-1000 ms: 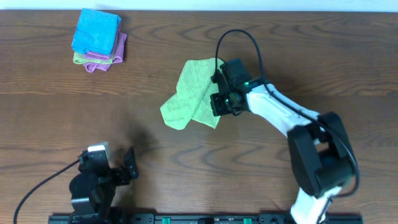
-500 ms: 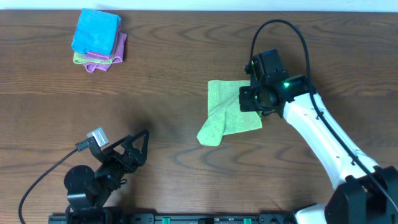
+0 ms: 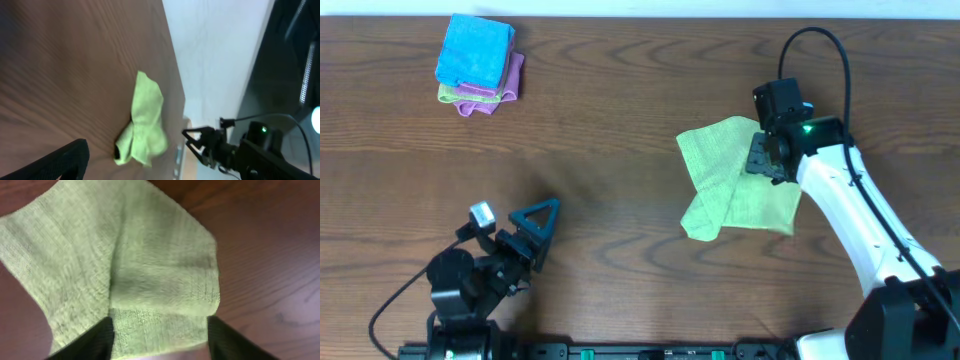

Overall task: Fold the cloth
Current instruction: 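Drag the towel flat across the table with the right gripper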

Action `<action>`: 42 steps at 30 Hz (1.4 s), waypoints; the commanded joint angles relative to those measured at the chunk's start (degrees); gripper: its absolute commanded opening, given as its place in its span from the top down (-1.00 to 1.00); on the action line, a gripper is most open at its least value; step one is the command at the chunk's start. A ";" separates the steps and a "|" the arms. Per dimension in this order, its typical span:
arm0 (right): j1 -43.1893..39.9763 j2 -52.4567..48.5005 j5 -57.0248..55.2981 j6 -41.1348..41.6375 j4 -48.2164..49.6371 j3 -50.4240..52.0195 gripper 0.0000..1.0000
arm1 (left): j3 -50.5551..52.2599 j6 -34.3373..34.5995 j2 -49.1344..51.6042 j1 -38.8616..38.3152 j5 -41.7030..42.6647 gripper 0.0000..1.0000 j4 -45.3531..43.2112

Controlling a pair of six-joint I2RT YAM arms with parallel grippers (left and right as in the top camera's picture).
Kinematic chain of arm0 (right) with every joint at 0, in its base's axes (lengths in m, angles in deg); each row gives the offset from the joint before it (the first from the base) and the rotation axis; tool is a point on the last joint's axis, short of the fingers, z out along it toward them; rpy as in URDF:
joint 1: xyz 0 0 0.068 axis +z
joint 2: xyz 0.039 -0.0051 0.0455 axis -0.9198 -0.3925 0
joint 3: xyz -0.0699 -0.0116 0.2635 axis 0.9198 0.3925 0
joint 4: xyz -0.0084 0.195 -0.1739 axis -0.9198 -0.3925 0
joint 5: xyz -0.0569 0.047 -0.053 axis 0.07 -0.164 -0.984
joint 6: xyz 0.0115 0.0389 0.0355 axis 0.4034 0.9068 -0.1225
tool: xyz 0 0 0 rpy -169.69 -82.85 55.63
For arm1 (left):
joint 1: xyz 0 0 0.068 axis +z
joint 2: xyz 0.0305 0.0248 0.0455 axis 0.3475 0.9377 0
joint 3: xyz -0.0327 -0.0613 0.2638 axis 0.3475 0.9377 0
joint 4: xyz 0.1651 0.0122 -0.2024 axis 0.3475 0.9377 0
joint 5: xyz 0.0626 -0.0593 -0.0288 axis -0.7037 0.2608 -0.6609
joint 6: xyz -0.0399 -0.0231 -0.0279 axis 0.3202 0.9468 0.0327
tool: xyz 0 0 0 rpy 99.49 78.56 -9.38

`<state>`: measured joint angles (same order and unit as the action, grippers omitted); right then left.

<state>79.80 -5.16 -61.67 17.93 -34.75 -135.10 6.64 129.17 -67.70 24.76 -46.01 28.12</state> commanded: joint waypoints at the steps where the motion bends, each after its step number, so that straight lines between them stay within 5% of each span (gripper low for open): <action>1: -0.17 0.35 7.06 -6.69 -0.50 0.00 -0.39 | -0.20 0.94 4.09 -0.13 4.94 -0.91 -4.02; 5: 0.09 0.44 21.94 -17.25 -2.16 0.00 -0.41 | -0.20 0.87 9.09 -0.13 6.03 -0.91 -10.10; 12: 1.18 -0.72 32.48 -21.22 0.59 3.78 -0.35 | -0.44 -2.89 15.65 -0.13 8.11 -0.91 -17.11; 24: 9.33 -14.08 22.43 -22.71 27.45 5.99 -0.35 | -0.48 -3.76 17.70 -0.11 13.79 -0.91 -22.88; 42: 9.57 -21.66 15.06 -22.03 42.38 5.49 -0.18 | -0.48 -3.69 17.70 -0.11 17.11 -0.91 -24.76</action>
<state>88.93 -24.55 -45.76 -3.89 7.37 -129.04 6.69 126.48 -49.86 24.76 -29.37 3.64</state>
